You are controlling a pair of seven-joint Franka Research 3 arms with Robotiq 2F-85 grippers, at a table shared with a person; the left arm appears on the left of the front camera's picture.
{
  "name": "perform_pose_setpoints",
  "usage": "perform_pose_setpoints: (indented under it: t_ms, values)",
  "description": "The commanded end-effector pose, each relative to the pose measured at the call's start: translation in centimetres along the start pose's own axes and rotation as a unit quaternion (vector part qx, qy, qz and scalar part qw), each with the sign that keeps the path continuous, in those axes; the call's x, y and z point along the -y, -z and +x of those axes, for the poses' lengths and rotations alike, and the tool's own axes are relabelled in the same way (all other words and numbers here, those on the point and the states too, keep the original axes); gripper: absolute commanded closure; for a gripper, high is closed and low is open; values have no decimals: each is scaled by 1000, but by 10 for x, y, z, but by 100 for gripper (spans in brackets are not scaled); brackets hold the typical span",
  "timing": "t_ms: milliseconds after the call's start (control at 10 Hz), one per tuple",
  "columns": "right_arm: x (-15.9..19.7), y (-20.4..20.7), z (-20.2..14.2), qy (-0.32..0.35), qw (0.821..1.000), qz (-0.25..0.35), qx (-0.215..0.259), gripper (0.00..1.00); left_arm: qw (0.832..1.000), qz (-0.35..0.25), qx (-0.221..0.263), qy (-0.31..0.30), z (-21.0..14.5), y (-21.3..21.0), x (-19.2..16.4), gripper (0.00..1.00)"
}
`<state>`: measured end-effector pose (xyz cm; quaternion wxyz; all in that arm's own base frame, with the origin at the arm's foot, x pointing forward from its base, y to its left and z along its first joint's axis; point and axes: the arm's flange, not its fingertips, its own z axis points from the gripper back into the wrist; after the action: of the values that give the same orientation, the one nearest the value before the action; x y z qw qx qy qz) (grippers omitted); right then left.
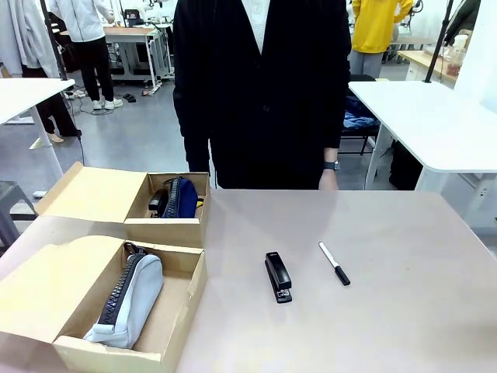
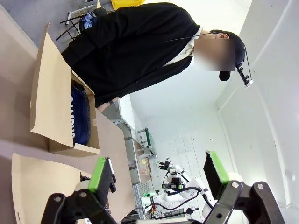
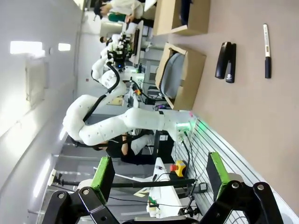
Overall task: Place items inside the box.
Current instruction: Pick up a Pencil pouch or Stapler and place it inside the Mailer Box closest to the robot.
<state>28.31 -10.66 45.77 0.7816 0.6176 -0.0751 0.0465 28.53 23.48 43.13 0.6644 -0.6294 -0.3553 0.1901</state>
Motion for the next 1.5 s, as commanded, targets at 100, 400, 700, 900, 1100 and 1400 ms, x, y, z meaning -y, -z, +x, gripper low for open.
perform_pose_setpoints:
  t_ms: [100,400,700,900,1100,1400]
  values:
    - [0,0,0,0,1000,0,0,0,1000,-9,3,9,-3,1,1,0]
    - [-43,75,36,-148,978,-146,18,0,1000,-9,3,9,-3,1,1,0]
    - [-68,155,67,-202,958,-203,-33,0,1000,-9,3,9,-3,1,1,0]
    - [-70,187,60,-215,941,-235,-111,0,1000,-9,3,9,-3,1,1,0]
    - [-71,211,48,-203,916,-328,-110,0,1000,-9,3,9,-3,1,1,0]
    - [-71,26,-7,-144,960,-213,109,0,1000,-9,3,9,-3,1,1,0]
